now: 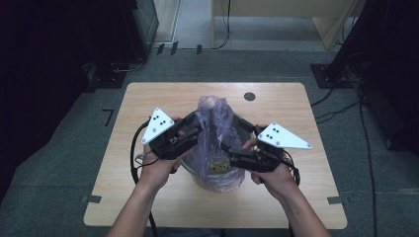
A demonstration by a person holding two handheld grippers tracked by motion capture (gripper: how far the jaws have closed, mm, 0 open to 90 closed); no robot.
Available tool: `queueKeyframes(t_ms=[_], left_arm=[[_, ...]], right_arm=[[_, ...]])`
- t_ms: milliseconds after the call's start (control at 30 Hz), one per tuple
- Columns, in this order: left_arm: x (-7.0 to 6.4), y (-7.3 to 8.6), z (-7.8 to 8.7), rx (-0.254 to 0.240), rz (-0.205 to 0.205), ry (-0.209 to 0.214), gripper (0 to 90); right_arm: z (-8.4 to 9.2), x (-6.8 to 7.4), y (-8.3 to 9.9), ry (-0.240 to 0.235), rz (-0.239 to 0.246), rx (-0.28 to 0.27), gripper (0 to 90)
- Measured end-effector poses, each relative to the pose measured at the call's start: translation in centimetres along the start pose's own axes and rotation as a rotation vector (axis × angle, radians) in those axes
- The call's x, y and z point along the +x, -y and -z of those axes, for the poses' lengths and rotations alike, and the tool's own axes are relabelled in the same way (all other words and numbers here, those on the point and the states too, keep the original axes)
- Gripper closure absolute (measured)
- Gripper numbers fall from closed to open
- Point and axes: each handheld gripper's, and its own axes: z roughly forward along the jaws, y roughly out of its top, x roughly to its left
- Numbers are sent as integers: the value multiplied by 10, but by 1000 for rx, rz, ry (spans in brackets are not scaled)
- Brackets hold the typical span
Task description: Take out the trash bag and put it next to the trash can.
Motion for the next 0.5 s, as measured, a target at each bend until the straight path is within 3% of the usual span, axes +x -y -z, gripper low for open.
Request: queueKeyframes(t_ms=[200,367,433,500], left_arm=[[-10,-5,-1,6,-20,30,815],[-16,-5,6,18,-1,168,887],[-18,-3,9,13,-9,193,887],[-18,-1,13,-3,-15,196,868]], right_arm=[[-15,13,2,-16,37,45,137],[-33,23,-2,65,91,102,105],[-36,25,-4,71,107,99,181],[-37,28,-3,109,139,92,482]])
